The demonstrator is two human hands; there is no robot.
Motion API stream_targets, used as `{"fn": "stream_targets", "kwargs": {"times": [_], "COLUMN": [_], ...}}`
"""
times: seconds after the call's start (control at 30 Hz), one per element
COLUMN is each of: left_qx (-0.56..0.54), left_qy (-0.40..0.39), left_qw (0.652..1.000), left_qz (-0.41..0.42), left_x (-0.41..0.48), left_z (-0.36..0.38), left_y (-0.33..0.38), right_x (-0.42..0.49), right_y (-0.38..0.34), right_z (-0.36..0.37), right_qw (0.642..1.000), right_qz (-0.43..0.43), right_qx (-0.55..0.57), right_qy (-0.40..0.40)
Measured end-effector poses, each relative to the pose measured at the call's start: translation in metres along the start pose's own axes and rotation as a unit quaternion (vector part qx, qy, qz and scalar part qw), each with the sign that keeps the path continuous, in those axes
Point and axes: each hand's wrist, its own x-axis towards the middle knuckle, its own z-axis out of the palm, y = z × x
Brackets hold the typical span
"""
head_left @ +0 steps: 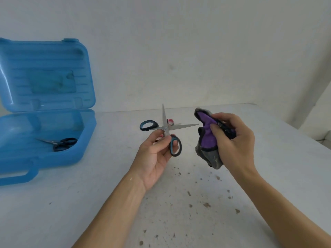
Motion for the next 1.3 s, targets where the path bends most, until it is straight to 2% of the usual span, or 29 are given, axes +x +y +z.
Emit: {"fn": "stream_targets", "kwargs": {"times": [0.07,0.13,0.27,0.33,0.4,0.6,0.8,0.9,1.03,1.13,1.3], "left_qx": [0.028,0.081,0.145,0.169,0.183,0.215,0.192,0.149,0.169,0.189,0.169], "left_qy": [0.023,0.058,0.087,0.09,0.099,0.119,0.191,0.227,0.203,0.164,0.16], "left_qw": [0.999,0.993,0.979,0.972,0.964,0.952,0.944,0.944,0.945,0.951,0.956], "left_qz": [0.024,0.056,0.112,0.137,0.164,0.18,0.189,0.19,0.193,0.183,0.177], "left_x": [0.0,0.0,-0.002,-0.004,-0.005,-0.008,-0.005,0.001,0.0,-0.005,-0.003], "left_z": [0.001,0.0,0.003,0.007,0.009,0.015,0.011,0.003,0.003,0.012,0.007], "left_y": [-0.002,-0.004,-0.012,-0.013,-0.013,-0.025,-0.018,-0.007,-0.009,-0.02,-0.016], "right_x": [-0.001,-0.002,-0.013,-0.018,-0.017,-0.022,-0.015,-0.017,-0.019,-0.024,-0.019], "right_y": [0.002,0.003,-0.003,0.0,0.004,0.006,0.016,0.021,0.013,0.009,0.021], "right_z": [0.002,0.003,0.009,0.013,0.017,0.025,0.025,0.023,0.024,0.031,0.025], "right_qw": [0.999,0.996,0.981,0.965,0.958,0.97,0.942,0.932,0.952,0.937,0.919], "right_qz": [0.041,0.044,-0.106,-0.192,-0.229,-0.201,-0.241,-0.253,-0.239,-0.28,-0.303], "right_qx": [-0.016,-0.059,-0.092,-0.115,-0.13,-0.121,-0.142,-0.17,-0.155,-0.157,-0.176], "right_qy": [-0.001,-0.041,-0.131,-0.134,-0.115,-0.068,-0.186,-0.194,-0.112,-0.137,-0.182]}}
